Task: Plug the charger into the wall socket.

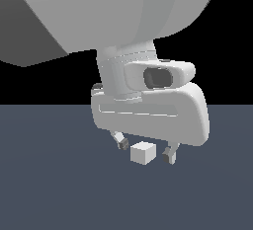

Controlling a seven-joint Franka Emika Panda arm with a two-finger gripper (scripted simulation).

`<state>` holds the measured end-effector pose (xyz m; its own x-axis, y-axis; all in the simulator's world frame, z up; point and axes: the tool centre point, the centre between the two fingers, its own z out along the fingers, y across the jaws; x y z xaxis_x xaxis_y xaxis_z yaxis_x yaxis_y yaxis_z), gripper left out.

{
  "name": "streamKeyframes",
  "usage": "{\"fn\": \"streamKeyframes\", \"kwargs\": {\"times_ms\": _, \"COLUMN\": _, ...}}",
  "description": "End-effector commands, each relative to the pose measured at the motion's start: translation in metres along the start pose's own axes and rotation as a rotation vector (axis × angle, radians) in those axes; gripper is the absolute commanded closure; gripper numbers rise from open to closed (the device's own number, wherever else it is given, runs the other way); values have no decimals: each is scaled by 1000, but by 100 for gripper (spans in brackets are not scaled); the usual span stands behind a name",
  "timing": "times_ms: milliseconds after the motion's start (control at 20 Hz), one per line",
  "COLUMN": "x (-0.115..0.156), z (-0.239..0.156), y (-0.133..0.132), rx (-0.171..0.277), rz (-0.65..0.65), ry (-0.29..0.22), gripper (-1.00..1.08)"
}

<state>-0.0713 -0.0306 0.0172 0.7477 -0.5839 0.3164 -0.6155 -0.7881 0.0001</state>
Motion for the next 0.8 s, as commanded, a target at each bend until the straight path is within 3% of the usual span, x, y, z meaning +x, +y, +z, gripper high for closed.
{"fn": "streamKeyframes", "kwargs": {"times_ms": 0, "x": -1, "z": 5, "y": 0, "rx": 1, "rz": 1, "ry": 1, "gripper": -92}}
{"fn": "streamKeyframes", "kwargs": {"times_ms": 100, "x": -2, "z": 6, "y": 0, "rx": 1, "rz": 1, "ry": 1, "gripper": -92}}
{"fn": "streamKeyframes", "kwargs": {"times_ms": 150, "x": -2, "z": 6, "y": 0, "rx": 1, "rz": 1, "ry": 1, "gripper": 108}}
{"fn": "streamKeyframes", "kwargs": {"times_ms": 750, "x": 0, "z": 5, "y": 1, "rx": 0, "rz": 1, "ry": 1, "gripper": 108}}
